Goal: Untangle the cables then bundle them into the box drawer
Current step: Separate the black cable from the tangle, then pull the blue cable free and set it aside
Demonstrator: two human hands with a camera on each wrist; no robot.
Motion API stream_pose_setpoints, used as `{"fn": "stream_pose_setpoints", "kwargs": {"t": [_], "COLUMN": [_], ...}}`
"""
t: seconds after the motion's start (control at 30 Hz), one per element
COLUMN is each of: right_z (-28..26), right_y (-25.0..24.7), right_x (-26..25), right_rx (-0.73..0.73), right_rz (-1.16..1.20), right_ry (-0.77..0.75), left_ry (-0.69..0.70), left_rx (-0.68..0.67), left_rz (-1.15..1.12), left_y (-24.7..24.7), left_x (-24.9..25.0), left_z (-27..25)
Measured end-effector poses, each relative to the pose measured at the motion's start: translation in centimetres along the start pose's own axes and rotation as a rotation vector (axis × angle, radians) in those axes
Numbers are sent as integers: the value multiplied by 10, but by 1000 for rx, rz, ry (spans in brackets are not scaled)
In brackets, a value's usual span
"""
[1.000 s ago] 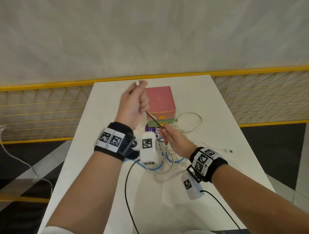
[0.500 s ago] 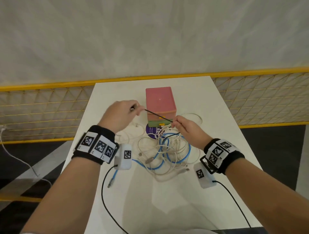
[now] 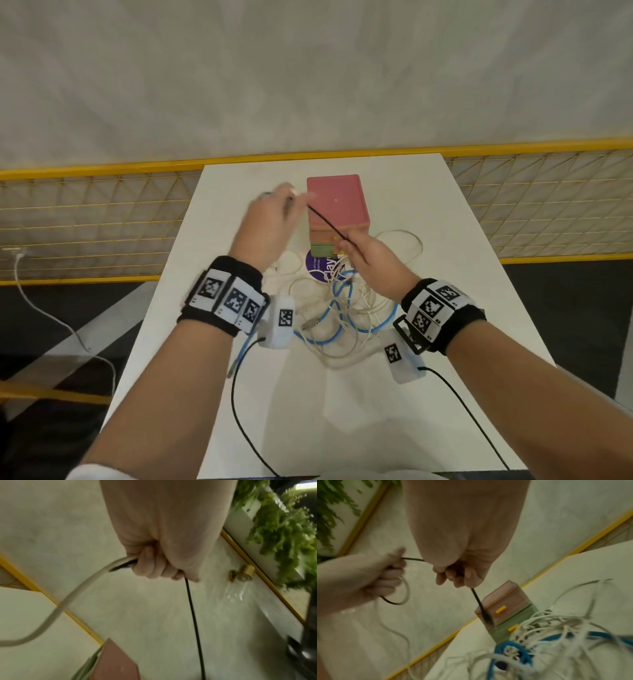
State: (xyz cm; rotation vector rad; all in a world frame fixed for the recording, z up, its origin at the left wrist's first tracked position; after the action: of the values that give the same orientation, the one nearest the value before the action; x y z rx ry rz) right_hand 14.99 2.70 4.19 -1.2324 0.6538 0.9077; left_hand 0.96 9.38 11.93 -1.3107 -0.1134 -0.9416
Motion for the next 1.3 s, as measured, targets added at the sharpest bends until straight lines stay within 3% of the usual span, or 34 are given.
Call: {"fn": "stream_pose_setpoints", "kwargs": {"t": [0.07,0.1,0.17,0.27,0.37,0.43,0.53,0.67,0.73,0.8,0.9,1.07,1.2,1.3], "right_z": [-5,-5,-1,9,15,24,43,48,34,14,-3,1,13,18], "right_y": [1,2,3,11,19,19,28,75,107,135,149,151,129,107], "right_x": [12,15,17,9,22,24,13,5,9,18,42,51,37,30], "right_rx": [-9,-9,-5,-33,-67,-95,-83,-292,-484,-684,-831,-735,-440,-236], "right_rz": [-27,-48,-72,-138,-467,-424,-272,-237,-473,-882,-1190,-1103,-802,-417], "right_ry": [38,45,29,-65,-69,-3,37,50,-17,-98,-54,-45,-16,132], "left_ry": [-60,-81,-61,11,-33,-91,-182,-183,-200,-243,-317,-394,-435,-476], "left_rx": [186,192,32,-361,-452,-429,-277,-140,-122,-111,-98,-106,-82,-42], "left_rz": [-2,15,-1,60,178,177,-52,-105,-124,-151,-184,-244,-296,-362], "left_y": [-33,-38,-23,29,50,47,28,14,16,22,30,50,56,54], "left_x": [-15,-17,-14,-6,-28,-42,-57,-73,-82,-89,-98,-112,-119,-111], "left_z": [4,3,-2,-20,-25,-25,-25,-29,-37,-44,-55,-71,-74,-70]}}
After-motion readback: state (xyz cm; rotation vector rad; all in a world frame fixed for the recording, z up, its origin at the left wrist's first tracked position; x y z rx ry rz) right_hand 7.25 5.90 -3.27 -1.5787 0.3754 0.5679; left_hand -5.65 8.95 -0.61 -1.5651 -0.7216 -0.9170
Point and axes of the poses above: each hand's wrist, its own z-axis towards the middle knuckle, its own y-axis out of the palm, x = y × z, the point moved 8 cm from there along z, towards the middle knuckle, and after that the axes turned 3 degrees about z, right-handed, at the moved point
